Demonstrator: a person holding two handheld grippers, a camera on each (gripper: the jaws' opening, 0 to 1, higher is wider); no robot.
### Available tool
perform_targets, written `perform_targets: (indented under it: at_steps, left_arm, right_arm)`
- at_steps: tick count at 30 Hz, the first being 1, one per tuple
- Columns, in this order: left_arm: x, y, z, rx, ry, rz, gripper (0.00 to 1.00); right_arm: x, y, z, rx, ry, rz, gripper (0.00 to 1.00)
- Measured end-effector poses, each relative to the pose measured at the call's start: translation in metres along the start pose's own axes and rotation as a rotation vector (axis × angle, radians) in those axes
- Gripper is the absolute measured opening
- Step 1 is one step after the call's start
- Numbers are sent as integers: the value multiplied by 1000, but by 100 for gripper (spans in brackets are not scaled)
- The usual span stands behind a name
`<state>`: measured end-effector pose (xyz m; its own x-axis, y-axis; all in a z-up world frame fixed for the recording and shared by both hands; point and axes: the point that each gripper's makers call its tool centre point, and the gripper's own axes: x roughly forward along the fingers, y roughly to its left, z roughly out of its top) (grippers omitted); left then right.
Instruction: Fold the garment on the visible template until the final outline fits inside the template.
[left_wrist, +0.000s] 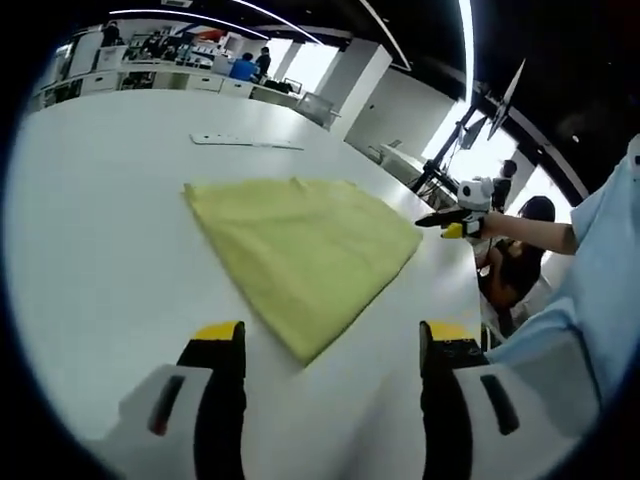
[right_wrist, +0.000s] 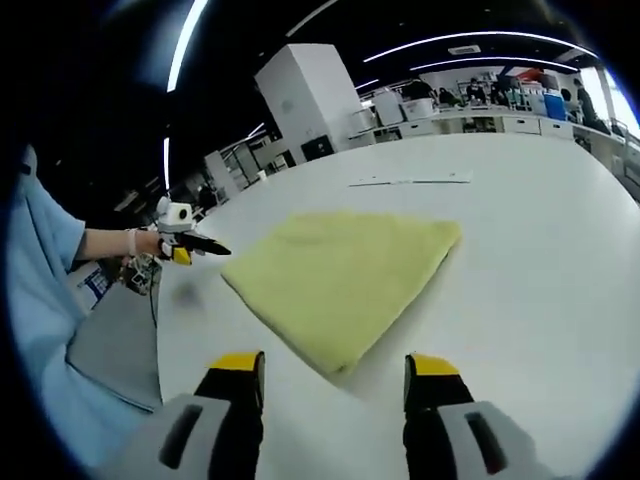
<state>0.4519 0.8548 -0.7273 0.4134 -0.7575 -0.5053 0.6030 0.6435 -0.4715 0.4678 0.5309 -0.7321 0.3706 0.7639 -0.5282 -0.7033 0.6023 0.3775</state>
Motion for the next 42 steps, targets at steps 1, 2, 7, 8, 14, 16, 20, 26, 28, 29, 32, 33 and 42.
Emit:
perform_targets:
  at_steps: [1,2,7,8,14,16,20,26,28,29,32,33,42]
  left_arm:
    - [-1,2,-1,-6,-1,8,63]
    - [-2,2,-3,2,-11,14,59]
    - [-4,9,-7,-17,-35,52,50]
    - [-5,10,-8,-26,-32,61,48]
    - [-6,12,-14,-48,-40,67,36]
    - [-6,12,-14,-50,-42,75,34]
    - [-4,16,-17,-64,-39,81,31]
    - [-1,14,-18,-70,-35,80,28]
    - [0,16,-18,-71,-36,83,26]
    - [1,16,-18,-73,-37,85,26]
    - [3,17,-19,-77,-37,87,25]
    - [3,17,-20,-79,-35,85,25]
    - [8,20,-20,-100,-43,95,18]
  right_arm:
    - [0,0,-2,2,3,-1,54]
    - [1,0,-5,3,6,-3,53]
    - [1,-2,-10,8,-3,-7,38]
    - [1,-3,-10,10,-9,-10,35]
    - [3,-6,-13,17,-11,-16,16]
    - [4,-10,-15,31,-8,-26,14]
    - [7,-11,-15,69,-27,-23,12]
    - [12,-9,-17,71,-20,-16,9]
    - [13,-9,-16,77,-25,-15,9]
    - [13,-10,-16,70,-23,-18,8]
    - [14,-8,-14,68,-30,-9,7]
    - [14,-7,-14,64,-27,-7,6]
    - [18,-7,-15,59,-20,-9,0]
